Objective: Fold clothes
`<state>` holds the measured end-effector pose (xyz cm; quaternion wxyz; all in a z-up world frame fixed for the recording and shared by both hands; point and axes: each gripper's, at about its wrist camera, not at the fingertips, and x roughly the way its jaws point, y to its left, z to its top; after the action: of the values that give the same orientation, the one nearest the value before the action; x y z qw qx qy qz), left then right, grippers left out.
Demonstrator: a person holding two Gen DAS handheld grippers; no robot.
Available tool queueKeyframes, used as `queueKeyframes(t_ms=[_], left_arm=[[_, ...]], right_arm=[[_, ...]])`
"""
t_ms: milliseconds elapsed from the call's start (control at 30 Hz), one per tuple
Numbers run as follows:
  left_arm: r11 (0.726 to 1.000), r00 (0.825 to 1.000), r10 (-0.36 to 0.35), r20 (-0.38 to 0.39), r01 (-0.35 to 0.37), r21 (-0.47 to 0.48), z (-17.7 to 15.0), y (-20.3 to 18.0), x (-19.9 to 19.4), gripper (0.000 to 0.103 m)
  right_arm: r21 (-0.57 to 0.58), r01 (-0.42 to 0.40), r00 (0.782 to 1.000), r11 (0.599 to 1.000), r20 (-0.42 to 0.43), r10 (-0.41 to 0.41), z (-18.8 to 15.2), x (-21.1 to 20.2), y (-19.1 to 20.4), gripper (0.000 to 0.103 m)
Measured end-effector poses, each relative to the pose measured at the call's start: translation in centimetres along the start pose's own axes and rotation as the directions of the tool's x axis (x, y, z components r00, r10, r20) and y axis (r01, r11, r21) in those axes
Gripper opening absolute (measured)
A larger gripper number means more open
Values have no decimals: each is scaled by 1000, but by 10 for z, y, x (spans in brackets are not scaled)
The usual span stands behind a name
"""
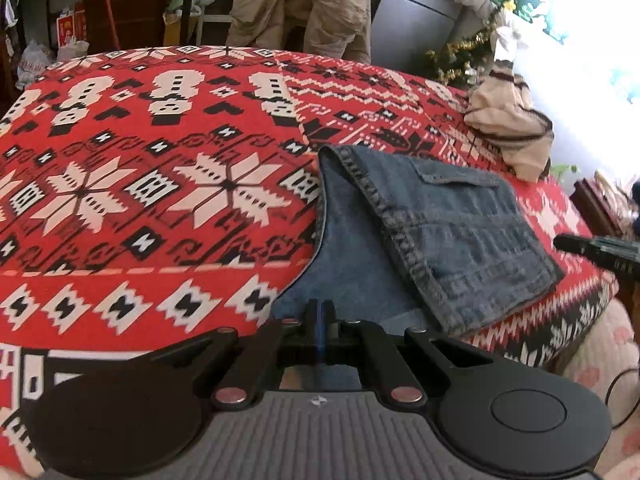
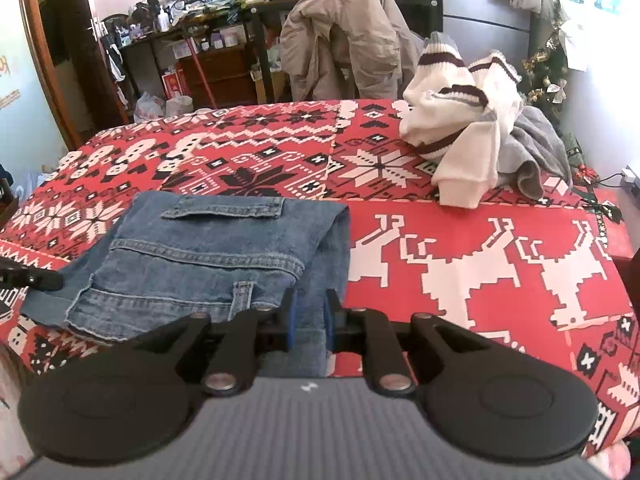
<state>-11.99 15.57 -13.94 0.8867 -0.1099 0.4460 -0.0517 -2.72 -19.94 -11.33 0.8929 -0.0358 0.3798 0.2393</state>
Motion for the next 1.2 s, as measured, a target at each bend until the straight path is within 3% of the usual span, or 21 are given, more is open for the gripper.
queueKeyframes(t_ms=[233, 367, 500, 700, 1000, 1100, 1133, 1167, 1200], left_arm=[[998, 1000, -1, -7, 0, -67, -8, 10, -11, 3], [991, 998, -45, 36, 49, -121, -7, 13, -25, 7], [993, 998, -21, 57, 27, -114, -6, 13, -35, 19], [994, 997, -8, 81, 17, -112, -5, 16, -50, 29], [1000, 993, -11, 116, 11, -5, 25, -5, -49, 34], [998, 990, -57, 129, 59, -17, 44, -13, -34, 33], [997, 989, -72, 133, 75, -21, 51, -15, -28, 33], [995, 987, -87, 137, 92, -25, 57, -18, -23, 33], [995, 987, -93, 130, 96, -18, 64, -22, -13, 33]], right_arm=[[10, -2, 1000, 1000, 8, 2, -2, -8, -2, 17], [1, 0, 1000, 1000, 19, 0, -2, -16, 0, 20], [11, 5, 1000, 1000, 10, -5, -2, -21, 0, 24], [47, -2, 1000, 999, 5, 1, -4, -32, -3, 29], [122, -36, 999, 992, 10, 35, 10, -37, -10, 29], [125, -56, 998, 991, 30, 53, 23, -26, -12, 29], [120, -70, 997, 990, 36, 66, 28, -18, -11, 25], [113, -84, 996, 990, 40, 80, 33, -10, -10, 11], [110, -93, 995, 990, 33, 90, 37, 2, -9, 7]])
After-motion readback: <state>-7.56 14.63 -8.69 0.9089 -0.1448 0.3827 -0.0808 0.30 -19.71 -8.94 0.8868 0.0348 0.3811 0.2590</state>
